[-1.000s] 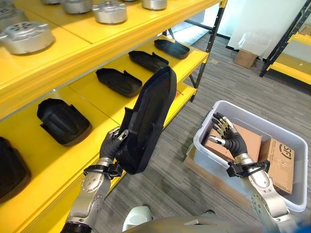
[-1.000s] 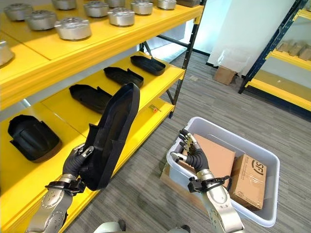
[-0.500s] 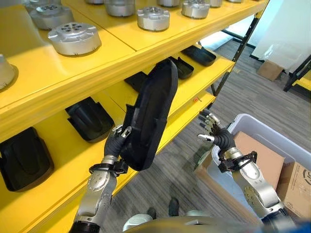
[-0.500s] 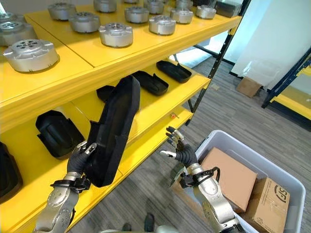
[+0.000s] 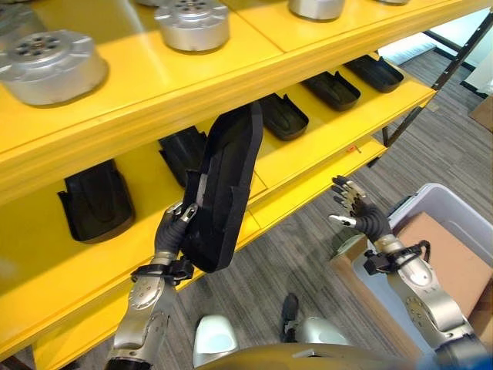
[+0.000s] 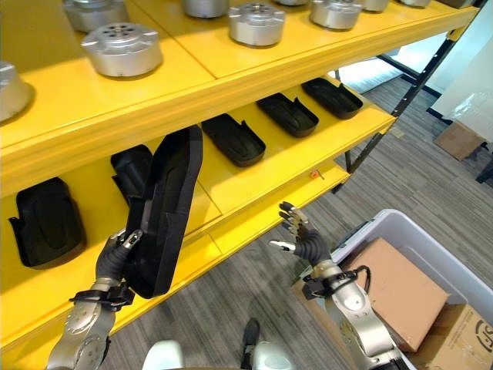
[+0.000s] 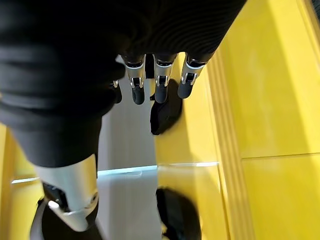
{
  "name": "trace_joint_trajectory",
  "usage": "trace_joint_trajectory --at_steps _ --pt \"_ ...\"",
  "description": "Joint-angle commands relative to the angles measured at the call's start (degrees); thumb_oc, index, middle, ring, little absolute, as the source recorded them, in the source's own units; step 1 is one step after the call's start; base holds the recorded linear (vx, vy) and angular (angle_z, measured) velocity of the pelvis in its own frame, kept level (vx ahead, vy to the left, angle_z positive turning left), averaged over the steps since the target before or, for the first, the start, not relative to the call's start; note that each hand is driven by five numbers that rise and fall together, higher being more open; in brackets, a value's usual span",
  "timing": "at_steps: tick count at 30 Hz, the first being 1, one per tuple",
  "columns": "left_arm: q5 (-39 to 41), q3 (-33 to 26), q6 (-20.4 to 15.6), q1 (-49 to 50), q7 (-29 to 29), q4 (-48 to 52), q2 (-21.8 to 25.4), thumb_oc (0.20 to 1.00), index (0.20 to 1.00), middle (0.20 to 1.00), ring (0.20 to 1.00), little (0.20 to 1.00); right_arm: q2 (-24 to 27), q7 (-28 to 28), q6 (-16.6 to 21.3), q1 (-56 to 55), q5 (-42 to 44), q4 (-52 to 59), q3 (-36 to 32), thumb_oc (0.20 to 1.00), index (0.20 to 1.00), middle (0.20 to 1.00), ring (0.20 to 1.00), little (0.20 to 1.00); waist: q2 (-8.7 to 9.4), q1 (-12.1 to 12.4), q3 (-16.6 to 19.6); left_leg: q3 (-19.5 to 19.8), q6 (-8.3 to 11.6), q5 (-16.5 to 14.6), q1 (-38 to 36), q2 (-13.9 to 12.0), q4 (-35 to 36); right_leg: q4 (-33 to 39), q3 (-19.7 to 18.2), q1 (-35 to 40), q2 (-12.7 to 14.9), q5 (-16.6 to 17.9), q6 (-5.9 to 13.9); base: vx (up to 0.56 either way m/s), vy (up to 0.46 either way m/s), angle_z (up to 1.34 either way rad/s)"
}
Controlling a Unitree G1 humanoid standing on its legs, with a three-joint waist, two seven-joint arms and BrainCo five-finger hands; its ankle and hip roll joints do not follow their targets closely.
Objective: Move parts from the plastic box to the shelf.
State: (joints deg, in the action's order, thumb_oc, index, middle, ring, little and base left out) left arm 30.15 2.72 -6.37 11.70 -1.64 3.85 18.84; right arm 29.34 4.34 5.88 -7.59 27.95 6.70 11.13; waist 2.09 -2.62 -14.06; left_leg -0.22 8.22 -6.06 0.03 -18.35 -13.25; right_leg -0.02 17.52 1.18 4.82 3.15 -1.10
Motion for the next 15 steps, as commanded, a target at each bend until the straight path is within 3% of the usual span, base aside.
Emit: trace_joint_trajectory --at_steps 1,2,4,5,6,7,8,10,12,13,15 --pt "0.76 0.79 -3.54 -1.13 0.39 4.8 2.64 0.2 0.2 0.2 0.2 0.2 0.22 -0.66 2.3 0.13 2.06 1.06 0.02 1.0 1.0 1.0 1.0 1.0 -1.43 -0.58 6.28 -2.77 -1.7 14.47 -0.59 -2.2 11.36 -7.6 0.45 -1.62 4.49 -6.97 5.11 0.0 0.185 0.96" --pt "1.73 1.8 -3.34 -1.91 0.6 3.87 2.24 0.2 0.2 0.2 0.2 0.2 0.17 -0.6 2.43 0.04 2.99 1.06 0.05 1.0 1.0 1.0 1.0 1.0 -2.02 -0.93 6.23 -5.76 -1.18 13.83 -1.01 -2.69 13.46 -9.04 1.88 -1.39 5.59 -7.63 5.67 0.0 0.242 1.3" --pt "-0.21 1.8 -3.08 -1.89 0.99 4.94 3.34 0.2 0.2 0.2 0.2 0.2 -0.28 -0.33 2.19 0.39 3.58 1.2 0.66 1.0 1.0 1.0 1.0 1.0 -2.69 -0.42 6.53 -4.2 -0.01 13.24 -1.78 -2.07 15.4 -9.67 2.46 -1.11 6.58 -7.04 6.22 0.06 0.323 1.03" --pt "-0.72 1.6 -3.25 -1.69 0.92 5.18 3.86 0.2 0.2 0.2 0.2 0.2 -0.55 -0.18 2.16 0.57 3.8 1.23 0.75 1.0 1.0 1.0 1.0 1.0 -2.38 0.05 6.6 -2.65 -0.62 11.76 -1.45 -0.41 14.67 -9.34 2.65 -0.53 7.85 -6.03 6.98 0.08 0.267 0.6" --pt "-0.72 1.6 -3.25 -1.69 0.92 5.18 3.86 0.2 0.2 0.2 0.2 0.2 -0.55 -0.18 2.16 0.57 3.8 1.23 0.75 1.0 1.0 1.0 1.0 1.0 -2.38 0.05 6.6 -2.65 -0.62 11.76 -1.45 -0.41 14.67 -9.34 2.65 -0.53 7.85 -6.03 6.98 0.1 0.283 0.43" --pt "-2.28 0.87 -3.55 -1.42 0.84 5.31 4.35 0.2 0.2 0.2 0.2 0.2 -1.38 0.51 1.9 0.45 4.06 1.79 1.09 1.0 1.0 1.0 1.0 1.0 -1.79 0.78 6.67 -2.81 -1.04 9.94 -1.68 1.76 14.9 -9.4 3.55 0.9 10.19 -5.04 8.34 0.06 0.198 0.54" --pt "-2.28 0.87 -3.53 -1.43 0.83 5.35 4.39 0.2 0.2 0.2 0.2 0.2 -1.42 0.52 1.9 0.47 4.05 1.79 1.07 1.0 1.0 1.0 1.0 1.0 -1.66 0.63 6.82 -2.63 -1.18 10.14 -1.34 1.99 14.9 -9.14 3.73 0.83 10.35 -4.74 8.39 0.12 0.377 0.6" --pt "-2.58 0.63 -3.77 -2.4 0.21 5.29 5.45 0.2 0.2 0.2 0.2 0.2 -3.04 0.5 1.85 0.79 4.21 2.26 1.87 1.0 1.0 1.0 1.0 1.0 -0.23 1.89 7.07 -1.7 -2.65 7.76 -1.35 6.07 15.22 -8.72 4.82 2.37 14.21 -1.43 10.84 0.1 0.345 0.61" --pt "-3.3 0.44 -3.85 -2.6 0.03 5.76 5.98 0.2 0.2 0.2 0.2 0.2 -3.61 0.59 1.8 0.98 3.54 2.41 2.22 1.0 1.0 1.0 1.0 1.0 0.96 2.19 7.24 -1.38 -3.98 6.2 -0.52 9.0 14.09 -7.74 5.31 3.07 16.63 1.09 11.93 0.06 0.249 0.52" --pt "-3.3 0.43 -3.85 -2.59 0.03 5.77 5.99 0.2 0.2 0.2 0.2 0.2 -3.62 0.59 1.8 0.98 3.54 2.4 2.23 1.0 1.0 1.0 1.0 1.0 1.0 2.17 7.27 -1.37 -4.0 6.17 -0.46 9.05 14.03 -7.74 5.32 3.05 16.69 1.1 11.96 0.05 0.205 0.35" --pt "-1.81 0.31 -3.72 -2.84 -0.14 5.87 6.07 0.2 0.2 0.2 0.2 0.2 -4.52 0.4 1.36 1.59 2.26 2.3 3.24 1.0 1.0 1.0 1.0 1.0 2.33 2.75 7.14 -1.34 -5.78 3.84 0.59 12.62 11.73 -7.73 4.56 2.96 19.67 5.36 13.18 0.06 0.318 0.19"
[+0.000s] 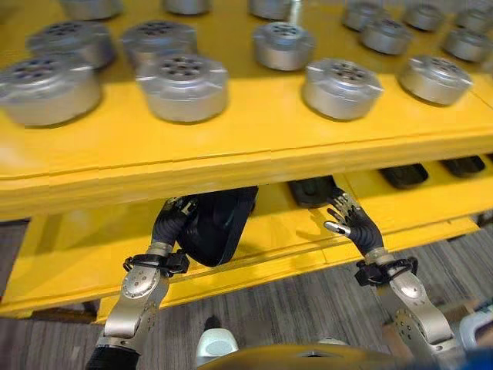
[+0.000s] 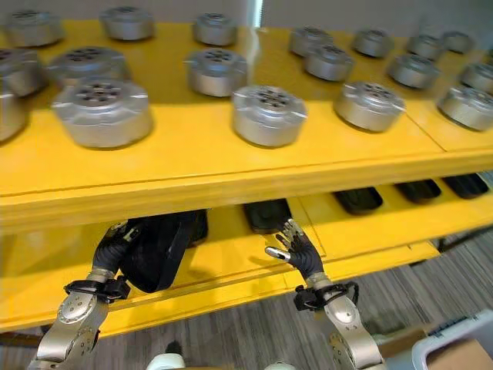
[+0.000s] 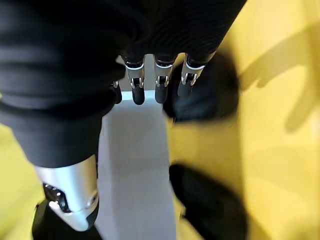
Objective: Move parts from the plastic box to the shelf.
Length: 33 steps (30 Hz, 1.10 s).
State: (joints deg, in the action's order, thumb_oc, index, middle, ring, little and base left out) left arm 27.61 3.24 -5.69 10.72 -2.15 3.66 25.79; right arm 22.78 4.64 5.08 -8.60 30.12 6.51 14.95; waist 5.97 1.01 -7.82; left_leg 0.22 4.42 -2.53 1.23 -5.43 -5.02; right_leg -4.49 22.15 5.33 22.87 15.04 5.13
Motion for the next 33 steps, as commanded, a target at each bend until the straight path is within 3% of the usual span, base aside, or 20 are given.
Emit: trace_joint_trajectory --at_steps 1,2,3,5,7,9,10,12,15,18,23,24,28,29,30,32,33 --pt "0.39 -0.4 -4.32 -2.15 0.39 6.2 -0.55 0.2 0.2 0.2 0.2 0.2 1.84 -0.25 2.21 2.72 -0.06 2.8 -0.82 1.0 1.0 1.0 1.0 1.0 -1.2 -0.64 0.71 -1.83 -2.59 -0.42 0.15 1.0 2.26 -3.4 -0.25 -1.16 2.82 -4.51 7.54 0.07 0.479 0.17" --pt "-1.46 -0.91 -4.65 -2.17 -0.09 6.04 0.18 0.2 0.2 0.2 0.2 0.2 1.21 -0.51 1.94 2.87 -0.72 2.78 -0.69 1.0 1.0 1.0 1.0 1.0 -1.06 -0.59 0.79 -1.89 -3.82 -1.39 0.05 3.27 2.06 -4.26 -0.56 -1.64 5.04 -0.67 7.86 0.05 0.427 0.14" --pt "-1.87 -0.98 -4.69 -2.44 -0.4 5.7 0.41 0.2 0.2 0.2 0.2 0.2 0.99 -0.55 1.77 3.47 -0.78 2.57 -0.18 1.0 1.0 1.0 1.0 1.0 -1.42 -0.52 0.67 -2.26 -4.38 -1.34 -0.65 3.81 2.6 -5.23 -1.53 -2.51 5.56 0.95 7.57 0.05 0.426 0.17" --pt "-2.39 -1.36 -4.69 -2.92 -0.91 5.63 0.97 0.2 0.2 0.2 0.2 0.2 0.56 -0.63 1.82 4.38 -0.37 2.36 0.67 1.0 1.0 1.0 1.0 1.0 -2.0 -0.43 0.51 -2.64 -4.89 -1.18 -1.2 3.89 3.35 -6.62 -1.97 -3.59 5.09 0.1 6.76 0.01 0.243 -0.11" --pt "-3.34 -1.67 -5.05 -3.32 -1.62 5.6 1.11 0.2 0.2 0.2 0.2 0.2 0.24 0.08 1.91 5.8 0.3 2.25 2.24 1.0 1.0 1.0 1.0 1.0 -3.43 -0.83 -0.36 -2.98 -6.08 -1.16 -1.9 4.12 3.66 -12.57 -5.76 -6.69 -1.39 -6.37 4.27 -0.01 0.247 -0.28" --pt "-3.35 -1.67 -5.06 -3.39 -1.63 5.57 1.1 0.2 0.2 0.2 0.2 0.2 0.25 0.08 1.93 5.87 0.31 2.21 2.23 1.0 1.0 1.0 1.0 1.0 -3.45 -0.71 -0.21 -3.11 -6.04 -1.04 -1.63 4.06 3.66 -12.67 -5.9 -7.09 -1.44 -6.36 4.12 0.0 0.113 -0.13" --pt "-3.31 -0.8 -4.68 -3.92 -1.19 5.47 0.97 0.2 0.2 0.2 0.2 0.2 1.14 1.15 1.8 7.22 1.7 2.38 3.64 1.0 1.0 1.0 1.0 1.0 -3.8 -1.27 -0.47 -2.78 -6.83 -0.47 -2.22 4.91 3.92 -14.19 -8.68 -9.75 -12.6 -15.72 1.14 0.02 0.16 -0.03" --pt "-2.87 -0.99 -4.55 -3.07 -1.27 5.6 0.38 0.2 0.2 0.2 0.2 0.2 1.69 1.67 1.93 7.04 2.36 2.91 4.4 1.0 1.0 1.0 1.0 1.0 -3.65 -1.2 -0.4 -2.93 -6.56 -0.57 -2.89 5.12 4.54 -12.37 -7.94 -8.84 -15.2 -18.75 -0.63 0.01 0.054 -0.2" --pt "-2.65 -0.84 -4.41 -2.25 -0.91 5.72 -0.55 0.2 0.2 0.2 0.2 0.2 1.66 2.12 1.85 6.64 2.48 3.08 5.03 1.0 1.0 1.0 1.0 1.0 -3.01 -1.21 -0.06 -2.38 -6.21 -0.04 -2.68 5.5 4.46 -7.43 -9.76 -6.83 -15.96 -18.37 -0.39 -0.03 -0.076 0.06" --pt "-1.26 -2.33 -4.28 1.6 -0.08 5.95 -1.46 0.2 0.2 0.2 0.2 0.2 2.71 2.1 1.84 6.23 2.45 3.91 4.39 1.0 1.0 1.0 1.0 1.0 -2.99 -0.33 1.34 -4.4 -5.36 0.76 -2.76 4.41 5.56 -0.27 -9.87 -3.6 -16.92 -17.3 0.11 -0.03 -0.148 -0.01" --pt "-1.09 -3.24 -4.07 3.15 0.44 5.11 -1.55 0.2 0.2 0.2 0.2 0.2 3.4 2.96 1.37 5.08 2.76 4.62 3.83 1.0 1.0 1.0 1.0 1.0 -2.86 -0.31 1.37 -4.28 -4.8 0.74 -2.3 4.02 4.37 1.7 -9.26 -2.21 -17.4 -17.3 -0.35 -0.04 -0.092 -0.01" --pt "-0.36 -3.82 -4.27 3.9 1.03 5.3 -2.15 0.2 0.2 0.2 0.2 0.2 4.67 3.47 1.57 4.25 2.8 5.22 2.71 1.0 1.0 1.0 1.0 1.0 -2.85 -0.23 -0.06 -3.57 -3.65 0.65 0.7 3.92 -0.32 3.0 -7.78 -1.44 -17.32 -17.29 -0.97 -0.16 -0.125 0.07" --pt "0.17 -3.24 -4.54 3.45 1.46 5.14 -2.77 0.2 0.2 0.2 0.2 0.2 6.0 3.39 1.71 3.8 3.07 4.92 1.64 1.0 1.0 1.0 1.0 1.0 -3.16 -0.6 -1.67 -1.71 -2.49 -0.51 4.65 4.84 -7.45 2.64 -6.78 -1.43 -17.08 -17.45 -1.92 -0.13 -0.059 0.5" --pt "0.65 -3.01 -4.53 3.03 1.94 5.61 -2.94 0.2 0.2 0.2 0.2 0.2 6.68 3.65 1.83 3.61 2.9 5.0 1.04 1.0 1.0 1.0 1.0 1.0 -3.05 -0.81 -2.17 -0.97 -1.97 -1.77 4.47 3.83 -9.32 2.02 -7.06 -1.9 -16.68 -17.55 -2.39 -0.07 0.077 0.26" --pt "1.09 -2.87 -4.53 2.56 2.03 6.15 -2.85 0.2 0.2 0.2 0.2 0.2 6.78 3.55 1.86 3.16 3.1 4.96 0.56 1.0 1.0 1.0 1.0 1.0 -2.65 -1.24 -2.08 -0.43 -1.52 -1.72 2.95 -0.3 -9.03 1.01 -7.29 -2.4 -15.65 -17.54 -2.11 -0.06 0.119 0.06" --pt "1.4 -2.97 -4.58 2.15 1.36 6.34 -2.83 0.2 0.2 0.2 0.2 0.2 6.57 3.11 1.88 2.77 3.22 4.51 0.07 1.0 1.0 1.0 1.0 1.0 -3.1 -1.4 -1.42 1.74 -0.67 1.33 1.11 -4.88 -6.42 -0.35 -7.93 -3.34 -15.01 -18.1 -1.44 0.01 0.114 -0.11" --pt "1.4 -2.94 -4.57 2.14 1.34 6.34 -2.85 0.2 0.2 0.2 0.2 0.2 6.59 3.11 1.89 2.75 3.22 4.51 0.06 1.0 1.0 1.0 1.0 1.0 -3.17 -1.4 -1.42 1.75 -0.5 1.63 0.82 -5.05 -5.83 -0.57 -7.9 -3.41 -15.14 -18.26 -1.56 0.03 0.102 -0.17"
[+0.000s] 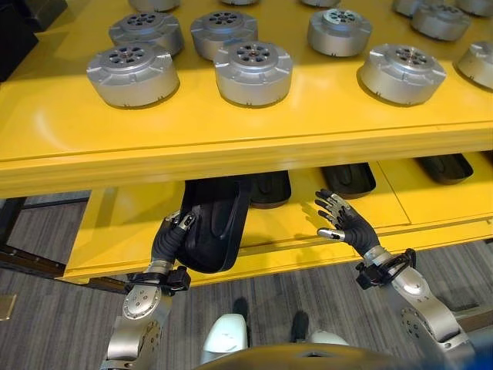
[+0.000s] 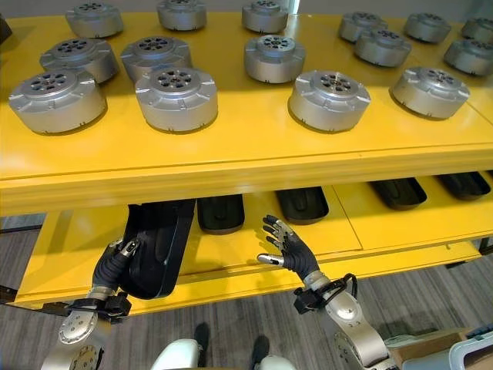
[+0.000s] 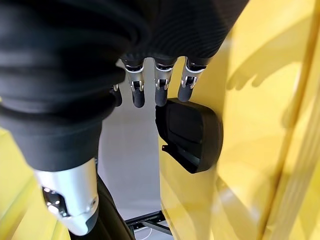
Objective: Move parts from the plastic box to the shelf.
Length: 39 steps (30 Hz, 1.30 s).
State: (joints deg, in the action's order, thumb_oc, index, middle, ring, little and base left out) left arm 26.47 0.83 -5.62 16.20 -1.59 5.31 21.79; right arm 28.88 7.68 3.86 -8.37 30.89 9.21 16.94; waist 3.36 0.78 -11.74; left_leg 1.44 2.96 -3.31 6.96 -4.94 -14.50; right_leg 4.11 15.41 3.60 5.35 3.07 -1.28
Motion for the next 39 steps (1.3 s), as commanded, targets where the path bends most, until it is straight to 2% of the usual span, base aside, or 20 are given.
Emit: trace_joint_trajectory --at_steps 1,2,4,5,8,12,13,14,15,16,19,20,23,26,31,33,35,38,39 --pt "2.31 -0.7 -4.52 -3.76 0.31 4.65 1.22 0.2 0.2 0.2 0.2 0.2 0.18 -0.5 3.2 2.4 2.62 1.56 -2.22 1.0 1.0 1.0 1.0 1.0 -0.95 -1.44 2.88 1.83 1.25 4.28 -5.16 -7.67 5.21 -9.91 -1.41 -2.24 2.74 -6.54 5.22 0.04 0.183 0.02" --pt "2.2 -0.83 -4.46 -4.03 -0.22 4.73 1.03 0.2 0.2 0.2 0.2 0.2 0.37 -1.33 3.46 1.78 2.58 1.61 -3.34 1.0 1.0 1.0 1.0 1.0 -2.03 -2.64 3.43 0.09 2.27 7.95 -5.61 -11.65 9.21 -12.07 -0.75 -3.08 3.63 -7.53 5.61 0.05 0.28 0.2" --pt "1.17 -0.4 -4.76 -5.42 -0.82 4.52 1.17 0.2 0.2 0.2 0.2 0.2 0.26 -2.58 3.95 1.61 2.15 0.74 -4.34 1.0 1.0 1.0 1.0 1.0 -2.91 -3.43 3.62 -3.85 3.21 9.29 -5.69 -13.92 12.09 -13.06 0.07 -3.33 4.8 -7.82 6.27 0.05 0.27 0.36" --pt "1.13 -0.21 -4.91 -5.83 -0.74 4.53 1.17 0.2 0.2 0.2 0.2 0.2 0.15 -2.92 4.12 1.61 2.01 0.27 -4.75 1.0 1.0 1.0 1.0 1.0 -3.33 -3.35 3.73 -4.37 3.79 9.59 -6.01 -14.59 12.88 -13.39 -0.09 -3.34 5.19 -7.92 6.56 0.06 0.232 0.36" --pt "0.71 0.14 -5.17 -6.66 -0.95 4.78 1.66 0.2 0.2 0.2 0.2 0.2 -0.12 -3.4 4.41 1.75 2.13 0.28 -5.17 1.0 1.0 1.0 1.0 1.0 -4.0 -2.78 3.83 -2.93 4.09 8.04 -6.65 -13.42 13.53 -13.13 -0.28 -3.18 5.94 -7.33 7.33 0.06 0.205 0.25" --pt "-0.74 1.39 -5.79 -10.29 -1.83 3.92 2.57 0.2 0.2 0.2 0.2 0.2 -1.87 -3.44 4.11 0.69 3.2 0.96 -6.34 1.0 1.0 1.0 1.0 1.0 -2.14 -3.19 3.73 -5.8 4.14 3.02 -5.8 -10.03 9.24 -11.21 0.73 -0.64 10.33 -3.91 9.83 0.07 0.238 0.31" --pt "-0.76 1.46 -5.85 -10.4 -1.85 3.81 2.6 0.2 0.2 0.2 0.2 0.2 -1.91 -3.44 4.1 0.7 3.2 0.97 -6.4 1.0 1.0 1.0 1.0 1.0 -2.02 -3.11 3.67 -5.85 4.03 2.83 -5.73 -9.86 8.96 -11.1 0.67 -0.57 10.5 -3.82 9.95 0.05 0.232 0.23" --pt "-1.49 2.49 -5.69 -12.92 -2.96 2.42 2.99 0.2 0.2 0.2 0.2 0.2 -2.28 -3.82 3.97 1.12 3.09 0.86 -6.07 1.0 1.0 1.0 1.0 1.0 -1.08 -3.15 3.55 -6.93 3.57 1.01 -5.05 -8.15 7.01 -10.32 0.23 -0.73 12.23 -1.66 11.13 0.03 0.168 0.11" --pt "-1.49 2.55 -5.74 -13.06 -2.98 2.31 3.03 0.2 0.2 0.2 0.2 0.2 -2.34 -3.83 3.96 1.16 3.08 0.85 -6.11 1.0 1.0 1.0 1.0 1.0 -0.96 -3.02 3.55 -7.03 3.46 0.85 -4.9 -8.01 6.74 -10.29 0.1 -0.83 12.38 -1.58 11.23 0.05 0.312 -0.01" --pt "-2.33 3.1 -5.59 -15.99 -4.14 1.39 3.61 0.2 0.2 0.2 0.2 0.2 -2.95 -4.08 3.8 1.33 3.56 0.93 -5.88 1.0 1.0 1.0 1.0 1.0 -0.11 -3.23 3.33 -8.01 3.0 -0.54 -3.37 -6.64 4.48 -9.82 -0.2 -1.25 13.95 0.21 12.18 0.01 0.164 -0.1" --pt "-3.56 3.62 -6.05 -19.77 -5.98 0.05 4.38 0.2 0.2 0.2 0.2 0.2 -3.26 -3.91 3.71 1.69 3.76 1.38 -5.44 1.0 1.0 1.0 1.0 1.0 0.78 -3.47 3.2 -8.47 2.81 -1.46 -1.44 -5.78 2.3 -9.32 -0.58 -1.9 15.06 1.28 12.77 -0.01 0.174 -0.17" --pt "-3.48 5.04 -6.4 -24.88 -8.62 -2.48 4.5 0.2 0.2 0.2 0.2 0.2 -3.41 -4.75 3.74 2.91 3.46 1.15 -4.54 1.0 1.0 1.0 1.0 1.0 1.46 -3.75 2.53 -8.64 2.33 -2.58 1.02 -4.83 -0.72 -9.31 -0.87 -2.98 16.04 1.59 12.92 -0.06 0.179 -0.19" --pt "-3.47 7.16 -7.23 -33.17 -12.63 -6.42 4.49 0.2 0.2 0.2 0.2 0.2 -3.46 -5.97 4.02 5.92 3.56 0.6 -2.7 1.0 1.0 1.0 1.0 1.0 2.04 -4.38 0.9 -9.08 1.83 -4.29 4.27 -4.62 -5.27 -11.6 -1.81 -6.01 16.88 1.63 12.95 -0.1 0.108 -0.12" --pt "-3.29 8.96 -7.38 -38.42 -14.66 -10.27 4.34 0.2 0.2 0.2 0.2 0.2 -3.01 -6.5 4.21 7.77 3.7 0.74 -1.68 1.0 1.0 1.0 1.0 1.0 2.14 -4.84 -0.51 -9.06 1.49 -5.92 7.0 -4.88 -9.46 -14.68 -2.82 -8.78 17.18 0.69 12.71 -0.1 0.053 -0.19" --pt "-2.89 13.87 -6.64 -50.58 -19.56 -21.16 3.21 0.2 0.2 0.2 0.2 0.2 -1.89 -7.97 4.4 12.46 4.22 0.68 1.6 1.0 1.0 1.0 1.0 1.0 1.6 -6.86 -3.87 -8.44 1.63 -8.06 13.67 -6.49 -17.56 -24.57 -5.22 -16.99 17.21 -3.66 11.76 -0.13 0.033 -0.09" --pt "-7.49 15.29 -4.56 -55.19 -21.86 -26.24 4.3 0.2 0.2 0.2 0.2 0.2 -1.66 -8.81 4.4 14.28 4.04 0.08 2.88 1.0 1.0 1.0 1.0 1.0 1.26 -7.12 -4.64 -8.22 1.73 -9.29 16.2 -7.51 -21.25 -29.05 -6.41 -20.35 17.09 -5.85 11.31 -0.11 0.02 -0.07" --pt "-2.43 14.19 -4.5 -60.17 -24.07 -33.08 3.57 0.2 0.2 0.2 0.2 0.2 -1.67 -10.31 4.86 15.59 5.36 1.04 3.75 1.0 1.0 1.0 1.0 1.0 1.13 -7.89 -5.7 -7.47 1.58 -10.16 20.16 -8.08 -25.32 -34.6 -7.72 -25.25 16.66 -8.11 10.66 -0.17 -0.003 -0.15" --pt "0.08 10.96 -5.06 -63.49 -28.1 -37.34 4.01 0.2 0.2 0.2 0.2 0.2 -0.46 -10.32 5.17 13.88 4.64 2.35 3.64 1.0 1.0 1.0 1.0 1.0 1.02 -8.73 -5.82 -5.18 1.43 -10.83 27.03 -8.4 -30.37 -41.4 -8.47 -31.96 16.24 -10.88 9.54 -0.13 -0.062 0.05" --pt "1.51 9.59 -5.88 -63.56 -29.17 -37.81 4.15 0.2 0.2 0.2 0.2 0.2 -0.27 -10.21 5.22 13.58 4.67 2.43 3.73 1.0 1.0 1.0 1.0 1.0 0.92 -8.5 -5.82 -4.46 1.8 -12.43 27.94 -8.77 -31.95 -43.62 -8.8 -32.99 15.85 -12.94 9.68 -0.02 -0.061 0.16"
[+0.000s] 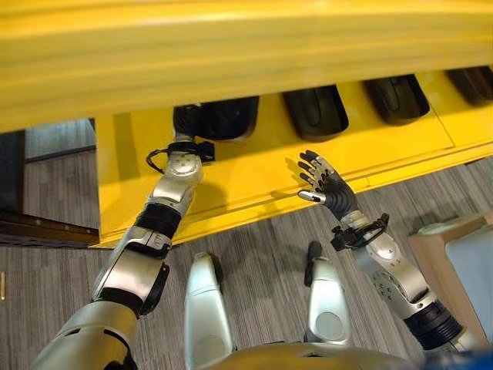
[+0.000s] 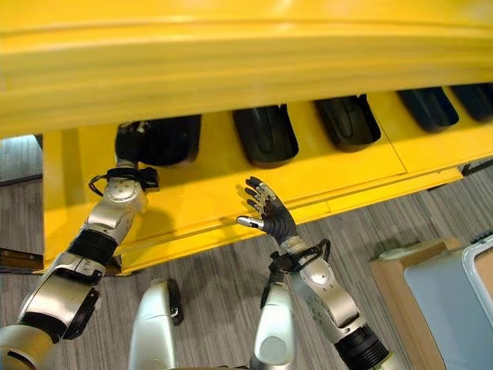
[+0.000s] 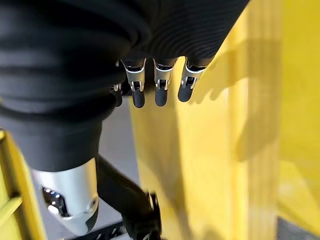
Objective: Move parts from the plastic box to the shelf.
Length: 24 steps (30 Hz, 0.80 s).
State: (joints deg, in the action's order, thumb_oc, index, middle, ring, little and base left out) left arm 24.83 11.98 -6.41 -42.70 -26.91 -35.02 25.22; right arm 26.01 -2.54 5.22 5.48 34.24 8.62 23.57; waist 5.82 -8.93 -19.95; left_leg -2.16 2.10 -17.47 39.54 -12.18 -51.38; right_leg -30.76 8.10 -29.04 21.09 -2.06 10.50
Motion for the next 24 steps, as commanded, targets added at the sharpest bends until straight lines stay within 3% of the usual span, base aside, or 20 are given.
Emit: trace_joint_trajectory --at_steps 1,7,16,21,24 --pt "3.57 -2.19 -5.42 -4.85 -4.11 2.31 0.88 0.2 0.2 0.2 0.2 0.2 2.74 0.15 4.01 -0.33 1.59 2.99 -2.78 1.0 1.0 1.0 1.0 1.0 -1.62 1.17 2.6 -0.42 2.59 1.47 -2.97 -1.53 3.79 -10.15 -1.65 -2.15 -0.17 -8.29 -2.31 0.0 -0.058 0.09" --pt "5.5 -6.36 -6.51 -6.95 -8.93 1.08 3.51 0.2 0.2 0.2 0.2 0.2 3.53 -0.34 5.09 0.48 2.41 3.45 -3.12 1.0 1.0 1.0 1.0 1.0 -1.28 1.35 3.78 2.57 2.06 1.86 6.93 -1.05 -0.13 -15.55 -1.53 -11.47 -0.98 -9.87 -3.08 -0.07 -0.045 0.04" --pt "7.51 -9.64 -6.85 -6.97 -10.69 -0.04 5.57 0.2 0.2 0.2 0.2 0.2 3.73 0.74 5.34 -0.8 2.95 4.52 -3.41 1.0 1.0 1.0 1.0 1.0 -0.91 1.92 4.39 4.15 2.07 2.49 11.3 -0.7 -0.38 -17.66 -0.95 -15.32 -0.59 -10.84 -3.38 -0.01 -0.021 0.05" --pt "-1.61 -8.25 -0.94 -4.73 -9.23 -2.7 8.53 0.2 0.2 0.2 0.2 0.2 4.65 2.91 4.8 -2.8 3.96 4.71 -4.05 1.0 1.0 1.0 1.0 1.0 -0.97 2.24 4.66 4.23 2.21 3.07 11.91 -0.65 0.68 -17.7 -0.95 -16.47 -0.54 -11.03 -3.62 -0.01 0.001 0.03" --pt "-3.81 -8.05 0.28 -3.49 -8.77 -3.98 9.09 0.2 0.2 0.2 0.2 0.2 4.83 3.56 4.51 -3.15 4.03 4.79 -4.17 1.0 1.0 1.0 1.0 1.0 -1.07 2.39 4.79 4.08 2.27 3.29 11.4 -0.68 1.41 -17.45 -1.14 -16.26 -0.66 -10.98 -3.63 0.0 0.0 0.0"
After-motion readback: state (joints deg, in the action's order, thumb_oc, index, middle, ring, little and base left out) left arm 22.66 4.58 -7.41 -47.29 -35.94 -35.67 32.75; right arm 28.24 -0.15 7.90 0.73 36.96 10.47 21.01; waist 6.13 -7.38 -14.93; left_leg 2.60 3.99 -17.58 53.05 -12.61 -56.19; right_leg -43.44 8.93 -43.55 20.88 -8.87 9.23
